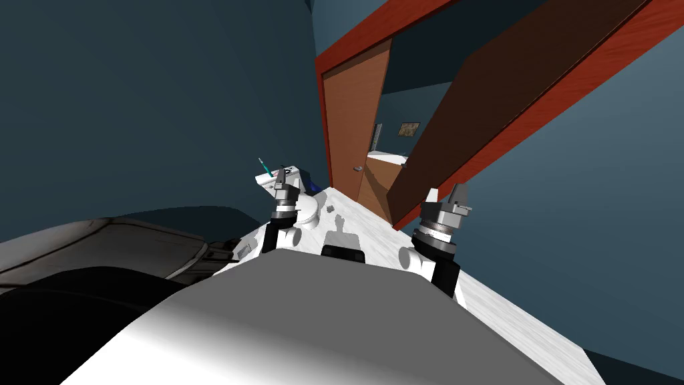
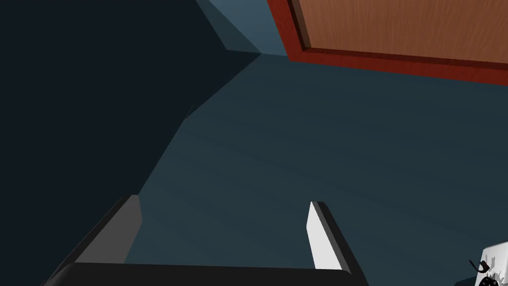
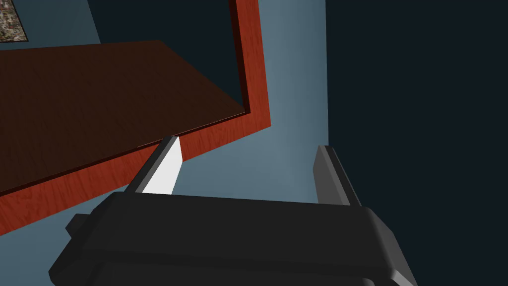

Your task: Push the door open

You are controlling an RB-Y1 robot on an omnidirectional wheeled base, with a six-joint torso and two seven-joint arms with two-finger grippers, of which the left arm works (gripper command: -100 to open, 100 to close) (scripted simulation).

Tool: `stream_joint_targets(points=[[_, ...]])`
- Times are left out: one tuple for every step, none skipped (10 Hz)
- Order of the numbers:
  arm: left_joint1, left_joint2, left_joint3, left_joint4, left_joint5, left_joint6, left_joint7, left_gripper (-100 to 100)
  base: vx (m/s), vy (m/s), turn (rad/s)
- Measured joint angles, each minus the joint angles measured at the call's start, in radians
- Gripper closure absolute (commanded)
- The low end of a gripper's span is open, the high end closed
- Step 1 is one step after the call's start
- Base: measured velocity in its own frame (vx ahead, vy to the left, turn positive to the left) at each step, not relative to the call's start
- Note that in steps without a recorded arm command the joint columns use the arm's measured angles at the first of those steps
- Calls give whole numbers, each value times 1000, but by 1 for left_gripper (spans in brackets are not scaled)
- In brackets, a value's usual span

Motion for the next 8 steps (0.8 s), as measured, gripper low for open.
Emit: stream_joint_targets(points=[[-4,6,-4,16,0,-5,2,-100,166,-9,-91],[-9,14,-5,38,1,-14,7,-100,211,-18,-79],[-19,20,-10,58,0,-17,9,-100,182,-22,-37],[-24,27,-12,75,1,-21,13,-100,142,-10,-56],[-31,34,-14,97,2,-28,18,-100,136,2,-89],[-34,41,-19,123,2,-40,22,-100,174,13,-77],[-41,50,-22,151,4,-51,28,-100,151,2,-47],[-45,53,-29,168,3,-57,31,-100,105,-4,-43]])
